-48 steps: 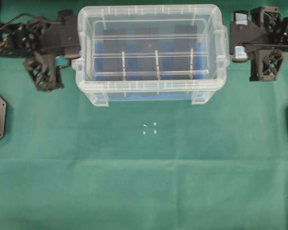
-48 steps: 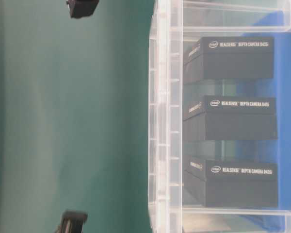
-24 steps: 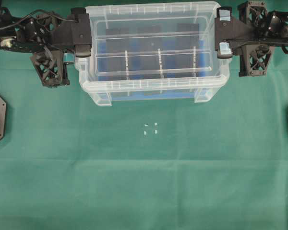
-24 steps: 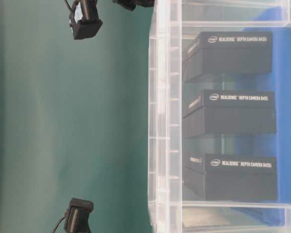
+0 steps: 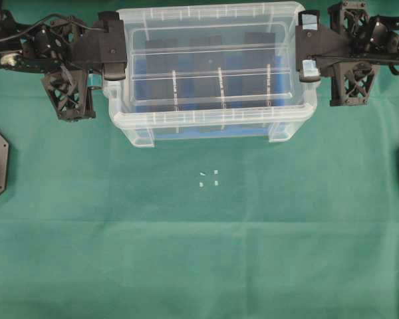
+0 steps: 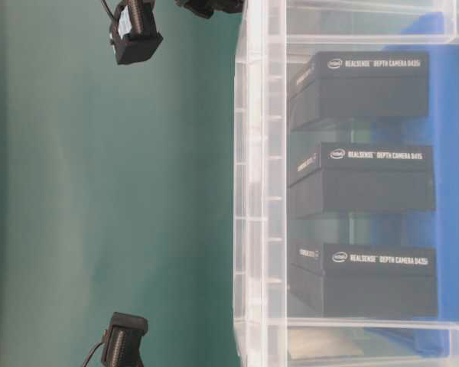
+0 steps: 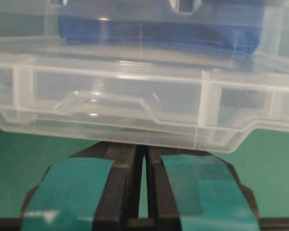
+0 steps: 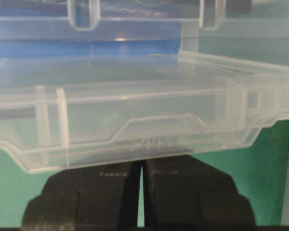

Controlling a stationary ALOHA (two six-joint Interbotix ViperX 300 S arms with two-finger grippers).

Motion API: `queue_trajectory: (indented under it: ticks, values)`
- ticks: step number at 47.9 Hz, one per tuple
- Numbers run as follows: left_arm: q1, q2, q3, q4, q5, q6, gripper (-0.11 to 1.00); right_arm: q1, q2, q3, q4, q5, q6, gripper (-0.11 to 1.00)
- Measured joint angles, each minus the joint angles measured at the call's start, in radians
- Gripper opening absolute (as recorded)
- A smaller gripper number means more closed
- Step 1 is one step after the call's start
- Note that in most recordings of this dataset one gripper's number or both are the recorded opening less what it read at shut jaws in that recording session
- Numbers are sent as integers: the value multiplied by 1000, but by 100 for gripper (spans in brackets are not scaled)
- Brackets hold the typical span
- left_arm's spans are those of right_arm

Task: Clamp the lid of the box with both arms, then lift and open it.
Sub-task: 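Move both grippers onto the lid's left and right edges and clamp, then lift the clamped lid with both grippers and pull it toward the front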

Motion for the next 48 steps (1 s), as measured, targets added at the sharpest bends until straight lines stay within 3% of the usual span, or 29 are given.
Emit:
queue_trajectory:
  ticks: [48]
  values:
    - [0,-41,-48,2,104,2,1,29,-21,-74,-2,97,9,0]
